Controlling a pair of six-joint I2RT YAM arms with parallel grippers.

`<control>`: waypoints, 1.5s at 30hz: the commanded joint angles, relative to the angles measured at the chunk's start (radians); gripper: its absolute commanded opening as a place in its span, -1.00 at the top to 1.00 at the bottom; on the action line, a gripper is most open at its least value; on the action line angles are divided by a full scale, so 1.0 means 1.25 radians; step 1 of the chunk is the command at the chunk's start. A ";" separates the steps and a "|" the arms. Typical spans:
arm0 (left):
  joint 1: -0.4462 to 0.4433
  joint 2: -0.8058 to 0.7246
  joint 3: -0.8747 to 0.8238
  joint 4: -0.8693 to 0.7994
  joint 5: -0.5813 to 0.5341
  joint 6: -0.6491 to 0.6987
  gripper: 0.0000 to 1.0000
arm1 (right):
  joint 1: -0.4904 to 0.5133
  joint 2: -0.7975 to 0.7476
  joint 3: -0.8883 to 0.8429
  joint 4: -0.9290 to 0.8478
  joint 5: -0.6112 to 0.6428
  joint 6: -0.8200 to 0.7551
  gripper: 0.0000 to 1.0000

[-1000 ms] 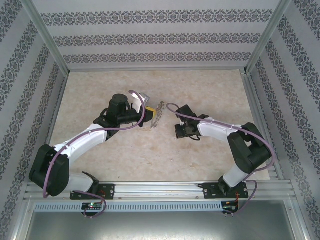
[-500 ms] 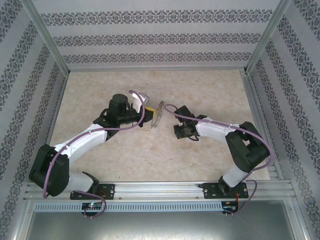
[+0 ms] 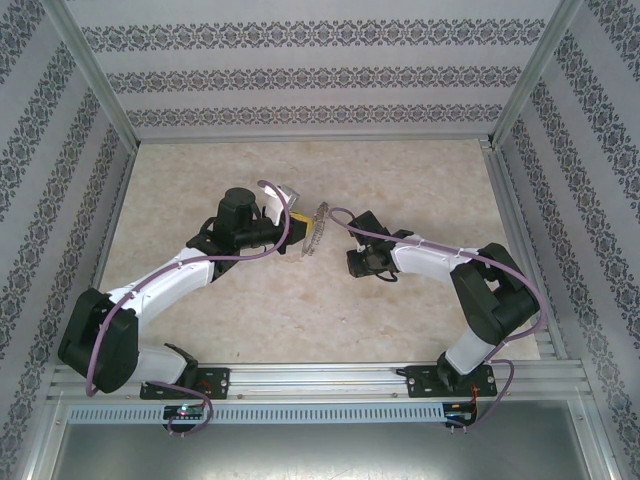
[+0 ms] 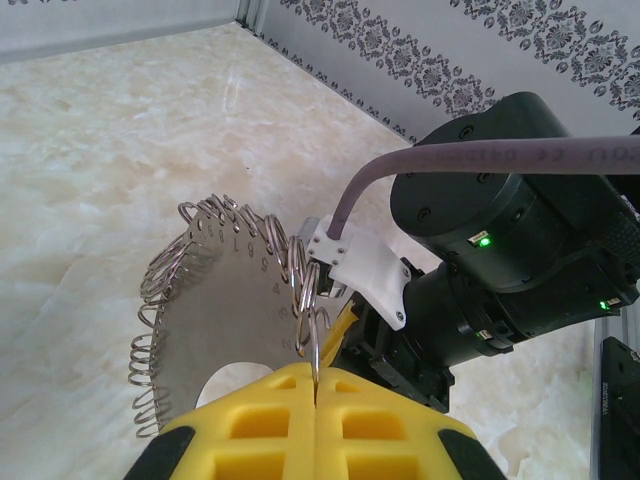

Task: Put the keys on the keyring

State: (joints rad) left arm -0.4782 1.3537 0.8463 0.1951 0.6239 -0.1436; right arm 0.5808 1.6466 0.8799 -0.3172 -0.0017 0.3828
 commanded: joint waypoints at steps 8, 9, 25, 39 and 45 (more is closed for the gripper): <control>-0.009 -0.015 -0.004 0.053 0.010 -0.008 1.00 | 0.011 -0.009 -0.026 0.000 -0.009 0.010 0.32; -0.008 -0.014 -0.004 0.053 0.009 -0.008 1.00 | 0.011 -0.007 -0.025 0.000 -0.007 0.009 0.33; -0.008 -0.013 -0.008 0.056 0.008 -0.008 1.00 | 0.015 0.038 0.001 0.008 -0.002 0.013 1.00; -0.009 -0.018 -0.012 0.058 0.008 -0.010 1.00 | -0.047 -0.050 -0.039 0.038 -0.098 0.007 1.00; -0.009 -0.018 -0.011 0.055 0.005 -0.007 1.00 | -0.025 -0.067 -0.034 -0.020 -0.112 0.040 0.28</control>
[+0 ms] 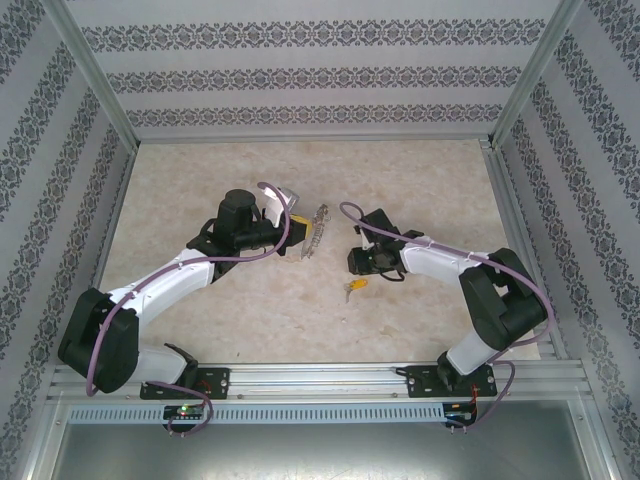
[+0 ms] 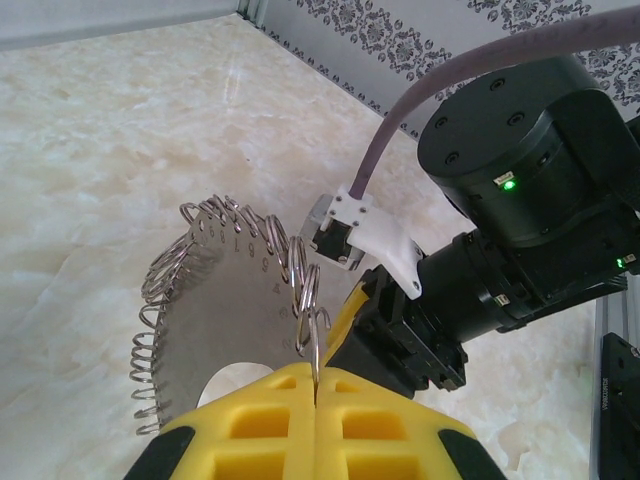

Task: Put the keys on the keyring

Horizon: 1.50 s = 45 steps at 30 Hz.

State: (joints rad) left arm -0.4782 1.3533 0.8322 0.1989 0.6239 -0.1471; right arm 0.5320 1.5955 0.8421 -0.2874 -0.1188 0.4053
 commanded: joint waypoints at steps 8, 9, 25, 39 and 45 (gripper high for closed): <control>-0.009 -0.021 0.004 0.048 0.004 0.001 1.00 | 0.068 -0.054 -0.017 -0.125 0.040 0.118 0.25; -0.008 -0.020 0.002 0.049 0.005 0.001 1.00 | 0.077 -0.052 -0.015 -0.129 0.048 0.126 0.25; -0.009 -0.021 -0.010 0.072 0.008 -0.002 1.00 | 0.128 0.036 0.045 -0.138 0.096 0.159 0.32; -0.009 -0.020 -0.024 0.093 0.009 -0.009 1.00 | 0.147 0.072 0.072 -0.138 0.094 0.169 0.38; -0.009 -0.021 -0.031 0.105 0.008 -0.014 1.00 | 0.157 0.105 0.075 -0.132 0.087 0.175 0.73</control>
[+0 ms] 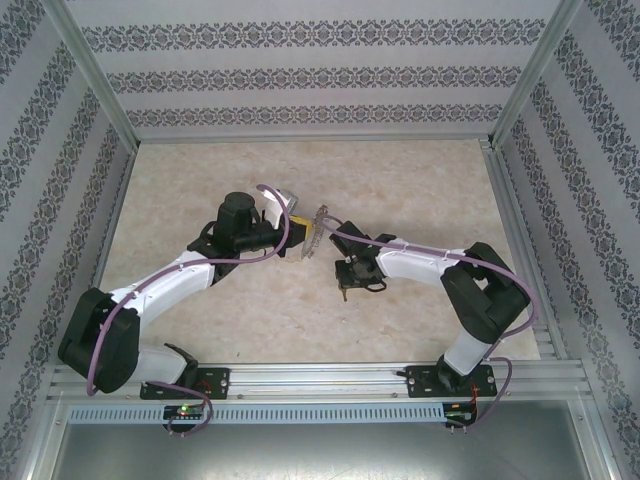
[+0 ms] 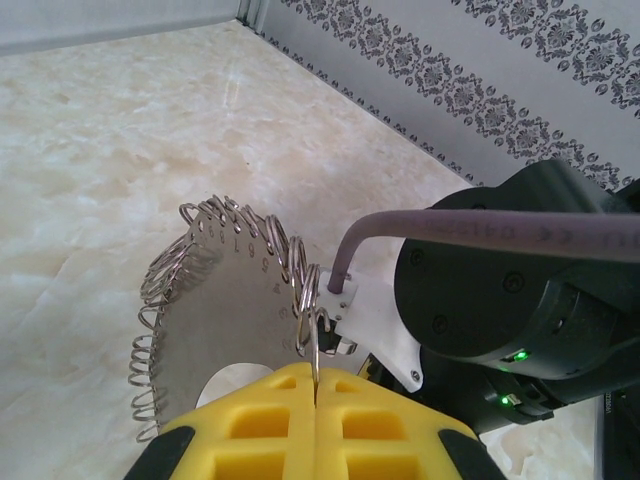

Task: Put the keys on the keyring

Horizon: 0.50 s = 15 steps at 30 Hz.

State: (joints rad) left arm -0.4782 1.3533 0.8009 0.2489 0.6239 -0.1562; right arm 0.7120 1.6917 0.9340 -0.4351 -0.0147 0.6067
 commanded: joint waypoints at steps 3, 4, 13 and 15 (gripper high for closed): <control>-0.009 -0.022 -0.007 0.066 0.010 -0.008 1.00 | 0.017 0.031 0.000 -0.011 0.003 0.018 1.00; -0.009 -0.023 -0.008 0.066 0.009 -0.008 1.00 | 0.018 0.030 -0.001 -0.009 0.003 0.020 1.00; -0.009 -0.024 -0.009 0.060 0.004 -0.005 1.00 | -0.025 -0.050 -0.017 0.029 -0.024 -0.017 1.00; -0.009 -0.024 -0.006 0.059 0.004 -0.005 1.00 | -0.041 -0.081 -0.024 0.052 -0.040 -0.047 1.00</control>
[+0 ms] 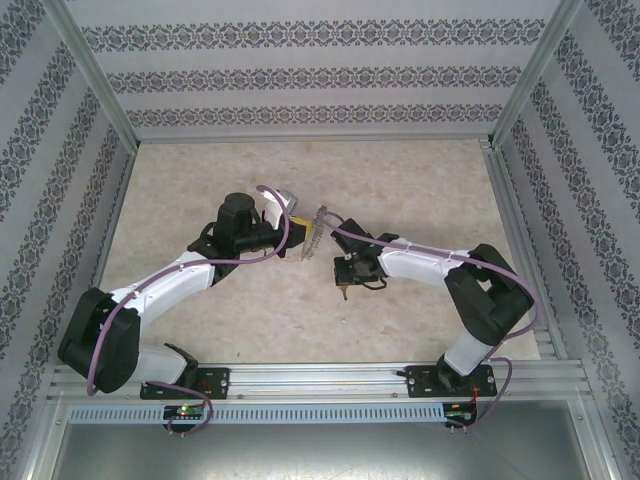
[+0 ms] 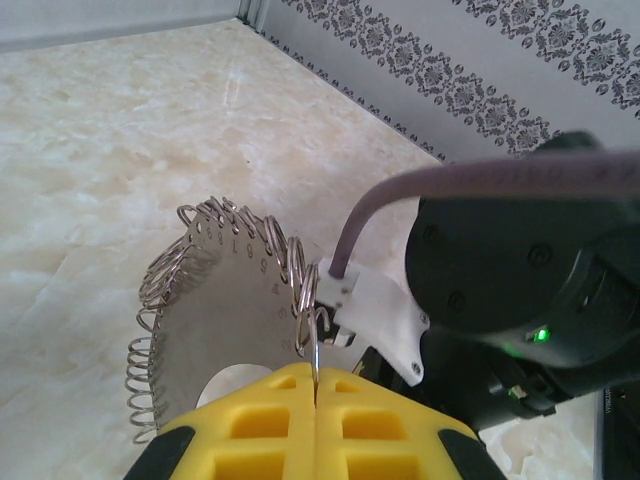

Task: Put the keys on the keyring

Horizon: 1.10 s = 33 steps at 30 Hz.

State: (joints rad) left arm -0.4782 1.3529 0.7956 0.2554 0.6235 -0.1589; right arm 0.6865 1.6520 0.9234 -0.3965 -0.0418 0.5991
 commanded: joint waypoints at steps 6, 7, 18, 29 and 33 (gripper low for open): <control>-0.008 -0.021 0.009 0.033 0.005 0.006 1.00 | -0.085 -0.121 -0.048 0.110 -0.122 -0.100 1.00; -0.008 -0.021 0.011 0.030 0.005 0.008 1.00 | -0.101 -0.132 -0.058 0.134 -0.153 -0.106 1.00; -0.008 -0.007 0.039 -0.011 0.016 0.025 1.00 | -0.244 -0.239 -0.114 0.321 -0.480 -0.184 1.00; -0.013 0.026 0.087 -0.055 0.053 0.041 1.00 | -0.255 -0.331 -0.085 0.347 -0.546 -0.204 1.00; -0.022 0.039 0.104 -0.077 0.056 0.052 1.00 | -0.250 -0.361 -0.081 0.339 -0.527 -0.212 1.00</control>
State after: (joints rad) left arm -0.4885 1.3945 0.8787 0.1734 0.6617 -0.1280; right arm 0.3752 1.2331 0.7910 0.0051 -0.6830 0.3618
